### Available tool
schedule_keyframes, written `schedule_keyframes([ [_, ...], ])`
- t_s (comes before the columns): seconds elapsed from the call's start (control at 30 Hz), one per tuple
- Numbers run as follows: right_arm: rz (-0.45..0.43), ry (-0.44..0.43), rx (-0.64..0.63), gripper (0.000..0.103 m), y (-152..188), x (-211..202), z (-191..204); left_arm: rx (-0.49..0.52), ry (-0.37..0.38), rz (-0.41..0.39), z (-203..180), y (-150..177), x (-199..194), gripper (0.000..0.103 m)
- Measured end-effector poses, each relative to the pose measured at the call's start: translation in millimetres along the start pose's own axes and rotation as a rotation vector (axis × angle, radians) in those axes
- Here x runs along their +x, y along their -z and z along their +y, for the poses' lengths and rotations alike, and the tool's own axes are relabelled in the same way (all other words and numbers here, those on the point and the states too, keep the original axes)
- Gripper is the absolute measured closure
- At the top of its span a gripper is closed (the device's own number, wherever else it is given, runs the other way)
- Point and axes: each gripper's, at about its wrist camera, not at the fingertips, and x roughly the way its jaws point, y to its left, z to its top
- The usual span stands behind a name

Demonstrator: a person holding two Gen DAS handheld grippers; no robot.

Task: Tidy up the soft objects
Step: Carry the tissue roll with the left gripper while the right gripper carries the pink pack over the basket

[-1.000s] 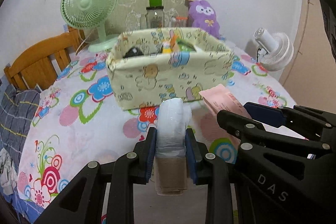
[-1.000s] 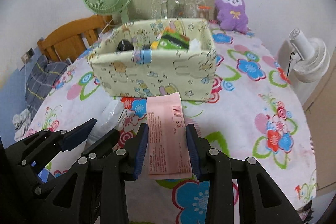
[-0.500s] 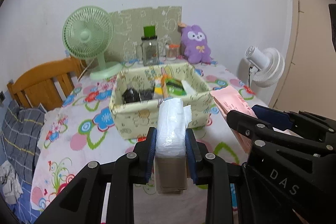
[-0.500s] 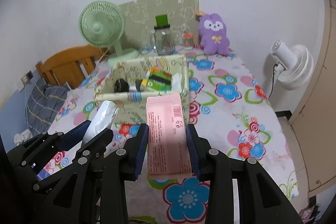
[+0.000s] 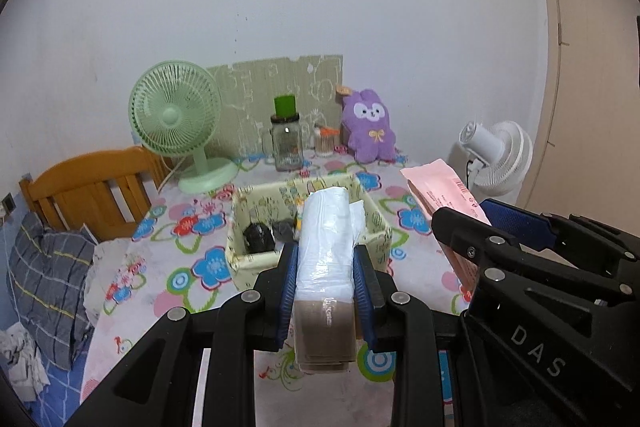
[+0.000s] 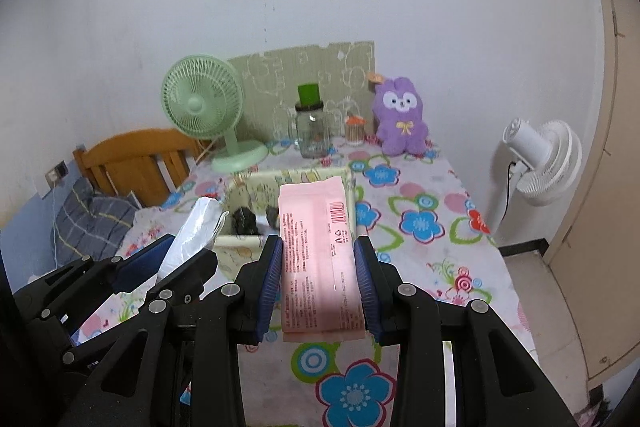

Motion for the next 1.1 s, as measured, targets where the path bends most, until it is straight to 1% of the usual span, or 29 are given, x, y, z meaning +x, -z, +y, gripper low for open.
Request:
schedule_keyframes([
  [0.23, -0.047, -0.001, -0.009, 0.064, -13.0, -10.8, 6.2, -0.01, -0.014, -0.029, 4.5, -10.2, -5.8, 0.076],
  [0.43, -0.059, -0.015, -0.017, 0.063, -23.0, -7.6, 12.3, -0.021, -0.032, -0.037, 10.4, -18.1, -2.3, 0.076],
  [0.7, -0.055, -0.021, -0.005, 0.063, -34.6, 12.4, 13.5, -0.04, -0.041, -0.03, 20.1, -25.8, 12.9, 0.076],
  [1.1, -0.023, -0.015, 0.0, 0.063, -47.5, 53.5, 8.8, -0.045, -0.052, 0.004, 26.7, -37.1, 52.9, 0.076],
])
